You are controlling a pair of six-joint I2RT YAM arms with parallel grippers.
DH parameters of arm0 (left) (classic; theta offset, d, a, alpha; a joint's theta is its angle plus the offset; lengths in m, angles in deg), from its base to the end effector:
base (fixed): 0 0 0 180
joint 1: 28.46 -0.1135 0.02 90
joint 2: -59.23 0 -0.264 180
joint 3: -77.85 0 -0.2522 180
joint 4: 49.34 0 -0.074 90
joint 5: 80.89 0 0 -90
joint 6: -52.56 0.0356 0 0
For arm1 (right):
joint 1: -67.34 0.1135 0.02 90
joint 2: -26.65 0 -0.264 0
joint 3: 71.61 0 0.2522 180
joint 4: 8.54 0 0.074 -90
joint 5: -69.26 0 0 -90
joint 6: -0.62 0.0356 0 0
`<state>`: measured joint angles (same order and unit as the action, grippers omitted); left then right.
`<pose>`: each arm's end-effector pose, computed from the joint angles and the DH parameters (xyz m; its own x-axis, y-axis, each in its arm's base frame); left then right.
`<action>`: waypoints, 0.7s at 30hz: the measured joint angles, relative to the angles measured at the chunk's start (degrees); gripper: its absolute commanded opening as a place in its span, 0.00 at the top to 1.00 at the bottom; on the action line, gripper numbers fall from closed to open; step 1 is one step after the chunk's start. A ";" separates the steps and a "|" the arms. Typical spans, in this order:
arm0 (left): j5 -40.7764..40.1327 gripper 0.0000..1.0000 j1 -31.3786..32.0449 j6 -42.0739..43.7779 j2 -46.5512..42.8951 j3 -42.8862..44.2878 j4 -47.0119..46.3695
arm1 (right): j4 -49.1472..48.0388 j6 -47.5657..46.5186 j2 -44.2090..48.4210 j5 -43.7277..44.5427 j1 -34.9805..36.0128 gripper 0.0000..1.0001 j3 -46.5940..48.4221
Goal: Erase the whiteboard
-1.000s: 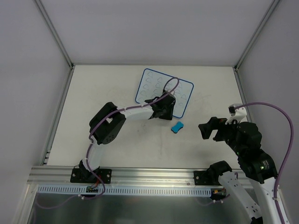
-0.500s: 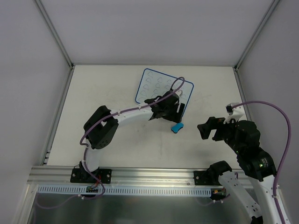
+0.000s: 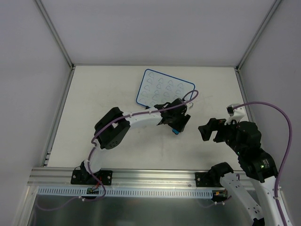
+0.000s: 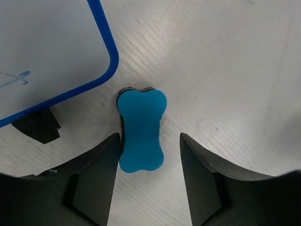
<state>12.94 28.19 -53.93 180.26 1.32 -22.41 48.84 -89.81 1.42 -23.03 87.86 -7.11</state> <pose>0.2590 -0.3978 0.1869 -0.6134 0.4169 -0.6707 0.7149 0.6540 -0.2474 0.0750 0.0296 0.3516 -0.2882 -0.1159 -0.9505 -0.3880 0.9216 0.0053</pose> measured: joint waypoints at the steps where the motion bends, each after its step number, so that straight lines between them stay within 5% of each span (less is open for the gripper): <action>1: -0.15 0.49 0.00 0.66 0.50 0.00 0.11 | 0.02 0.02 -0.02 -0.04 0.00 0.01 -0.02; 13: -1.57 0.56 1.18 3.50 2.49 0.94 0.22 | -0.07 1.11 -0.07 -0.20 0.00 0.01 -0.70; 21: -2.49 0.74 1.51 3.69 2.54 1.77 0.20 | -0.04 1.57 -0.20 -0.66 0.00 0.01 -1.99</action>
<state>10.45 29.69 -50.24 182.80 3.09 -22.22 48.79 -88.24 1.22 -23.68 87.86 -9.10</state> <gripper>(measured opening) 0.342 0.990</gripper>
